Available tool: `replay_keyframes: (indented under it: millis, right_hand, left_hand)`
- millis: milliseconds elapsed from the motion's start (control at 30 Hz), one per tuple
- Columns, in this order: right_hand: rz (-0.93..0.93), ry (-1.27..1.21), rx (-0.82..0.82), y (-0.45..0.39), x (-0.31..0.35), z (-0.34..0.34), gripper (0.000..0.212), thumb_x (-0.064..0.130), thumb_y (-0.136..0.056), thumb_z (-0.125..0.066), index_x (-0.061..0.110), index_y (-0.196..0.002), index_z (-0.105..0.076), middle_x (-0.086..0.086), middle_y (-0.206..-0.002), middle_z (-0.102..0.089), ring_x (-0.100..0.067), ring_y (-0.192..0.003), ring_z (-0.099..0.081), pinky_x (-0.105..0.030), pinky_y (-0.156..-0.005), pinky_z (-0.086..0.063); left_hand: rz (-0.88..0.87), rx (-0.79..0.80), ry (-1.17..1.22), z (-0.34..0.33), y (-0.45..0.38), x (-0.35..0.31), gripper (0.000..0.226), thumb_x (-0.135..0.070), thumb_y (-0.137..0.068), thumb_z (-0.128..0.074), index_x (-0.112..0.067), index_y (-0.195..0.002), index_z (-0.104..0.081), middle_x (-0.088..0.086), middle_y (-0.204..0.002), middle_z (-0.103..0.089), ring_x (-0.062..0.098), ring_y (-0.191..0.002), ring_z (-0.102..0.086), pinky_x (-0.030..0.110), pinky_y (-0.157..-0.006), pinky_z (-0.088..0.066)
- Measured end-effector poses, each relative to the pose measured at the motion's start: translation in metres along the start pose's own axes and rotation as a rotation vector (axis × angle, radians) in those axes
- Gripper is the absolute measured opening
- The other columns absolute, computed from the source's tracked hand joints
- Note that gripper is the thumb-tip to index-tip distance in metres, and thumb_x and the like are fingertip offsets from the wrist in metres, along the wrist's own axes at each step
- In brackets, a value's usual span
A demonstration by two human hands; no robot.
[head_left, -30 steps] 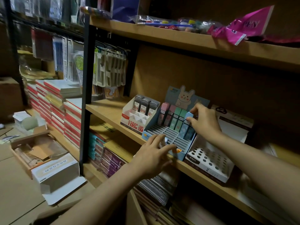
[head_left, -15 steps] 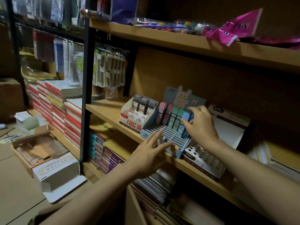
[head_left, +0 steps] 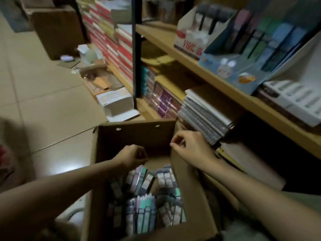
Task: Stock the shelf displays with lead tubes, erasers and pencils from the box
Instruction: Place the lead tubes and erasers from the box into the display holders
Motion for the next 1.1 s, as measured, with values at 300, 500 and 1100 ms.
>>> replay_keyframes:
  millis: [300, 500, 1100]
  right_hand:
    - [-0.415, -0.141, 0.363, 0.01, -0.068, -0.17, 0.006, 0.019, -0.088, -0.069, 0.025, -0.09, -0.07, 0.004, -0.091, -0.07, -0.016, -0.09, -0.064, -0.032, -0.082, -0.054]
    - [-0.401, -0.057, 0.446, 0.012, -0.082, -0.226, 0.047, 0.029, -0.084, -0.074, 0.018, -0.128, -0.059, -0.006, -0.13, -0.055, -0.024, -0.117, -0.054, -0.034, -0.098, -0.045]
    - [-0.49, -0.146, 0.34, 0.002, -0.087, -0.268, 0.064, 0.02, -0.068, -0.087, 0.024, -0.109, -0.038, -0.001, -0.119, -0.059, -0.025, -0.105, -0.058, -0.035, -0.081, -0.047]
  left_hand:
    - [0.578, -0.297, 0.623, -0.134, 0.017, 0.087, 0.015, -0.014, -0.088, -0.069, -0.023, -0.079, -0.061, 0.0, -0.092, -0.07, 0.007, -0.076, -0.06, 0.018, -0.065, -0.048]
    - [0.676, -0.499, 0.771, -0.153, 0.009, 0.106, 0.028, -0.004, -0.087, -0.067, -0.013, -0.112, -0.061, -0.001, -0.102, -0.068, 0.012, -0.092, -0.063, 0.02, -0.077, -0.048]
    - [0.55, -0.465, 0.255, -0.142, -0.021, 0.106, 0.02, -0.015, -0.094, -0.058, -0.012, -0.113, -0.063, 0.005, -0.116, -0.056, 0.018, -0.097, -0.058, 0.019, -0.074, -0.044]
Point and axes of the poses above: each hand's wrist, its own y-axis away from the middle knuckle, its own z-axis out of the back of the hand, x = y × z, the point moved 7 cm from there along -y, towards the middle knuckle
